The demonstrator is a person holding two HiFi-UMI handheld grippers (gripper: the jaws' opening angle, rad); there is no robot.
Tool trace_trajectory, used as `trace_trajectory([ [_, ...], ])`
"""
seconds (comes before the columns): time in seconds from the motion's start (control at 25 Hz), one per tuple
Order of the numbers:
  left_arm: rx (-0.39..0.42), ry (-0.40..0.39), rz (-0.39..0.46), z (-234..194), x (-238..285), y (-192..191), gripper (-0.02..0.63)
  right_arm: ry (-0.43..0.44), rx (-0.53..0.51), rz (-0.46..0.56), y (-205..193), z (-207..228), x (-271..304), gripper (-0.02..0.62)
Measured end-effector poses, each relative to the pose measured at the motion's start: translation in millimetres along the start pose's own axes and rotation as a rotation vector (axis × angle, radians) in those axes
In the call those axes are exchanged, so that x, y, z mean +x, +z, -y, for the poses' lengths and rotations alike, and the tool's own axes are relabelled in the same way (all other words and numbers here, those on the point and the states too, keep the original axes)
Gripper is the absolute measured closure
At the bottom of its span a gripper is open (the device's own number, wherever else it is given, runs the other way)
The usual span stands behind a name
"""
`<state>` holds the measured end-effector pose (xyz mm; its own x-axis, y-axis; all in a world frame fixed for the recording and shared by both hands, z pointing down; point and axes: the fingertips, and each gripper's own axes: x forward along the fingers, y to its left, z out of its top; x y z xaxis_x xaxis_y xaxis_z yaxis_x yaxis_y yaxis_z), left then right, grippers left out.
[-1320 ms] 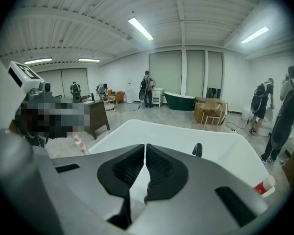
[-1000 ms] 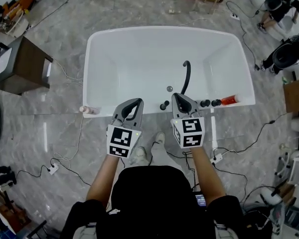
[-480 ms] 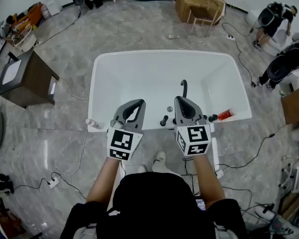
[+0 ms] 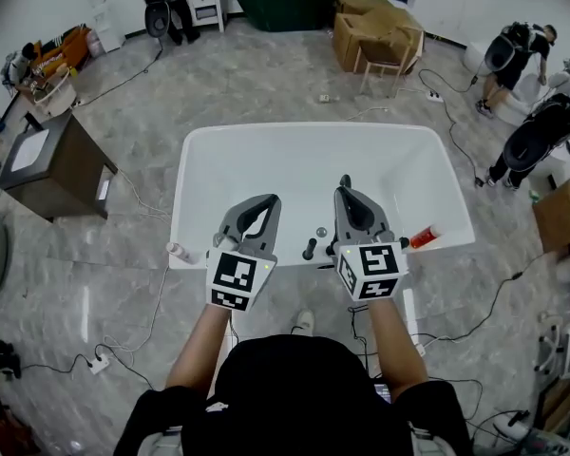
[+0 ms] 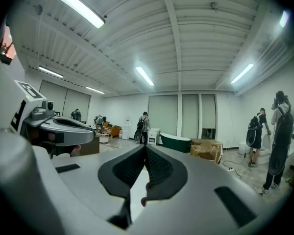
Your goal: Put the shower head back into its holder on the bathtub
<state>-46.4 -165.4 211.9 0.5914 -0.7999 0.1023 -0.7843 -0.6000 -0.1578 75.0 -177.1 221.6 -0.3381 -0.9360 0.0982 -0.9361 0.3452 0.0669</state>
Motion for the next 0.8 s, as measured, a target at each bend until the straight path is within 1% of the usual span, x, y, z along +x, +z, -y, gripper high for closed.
trace_trajectory([
  [0.2, 0.013, 0.015, 0.041, -2, -9, 22, 0.595, -0.003, -0.003, 0.026, 14, -1, -10, 0.572],
  [0.36, 0.021, 0.026, 0.053, -1, -15, 31, 0.595, -0.003, -0.007, 0.033, 19, -2, -16, 0.572],
  [0.48, 0.022, 0.033, 0.057, 0, -18, 31, 0.595, -0.001, -0.006, 0.034, 20, -5, -18, 0.572],
  [0.68, 0.026, 0.023, 0.043, 5, -16, 25, 0.594, 0.001, -0.005, 0.032, 15, -6, -16, 0.572],
  [0.8, 0.026, 0.023, 0.039, 6, -15, 24, 0.595, 0.005, 0.011, 0.023, 12, -5, -14, 0.572],
])
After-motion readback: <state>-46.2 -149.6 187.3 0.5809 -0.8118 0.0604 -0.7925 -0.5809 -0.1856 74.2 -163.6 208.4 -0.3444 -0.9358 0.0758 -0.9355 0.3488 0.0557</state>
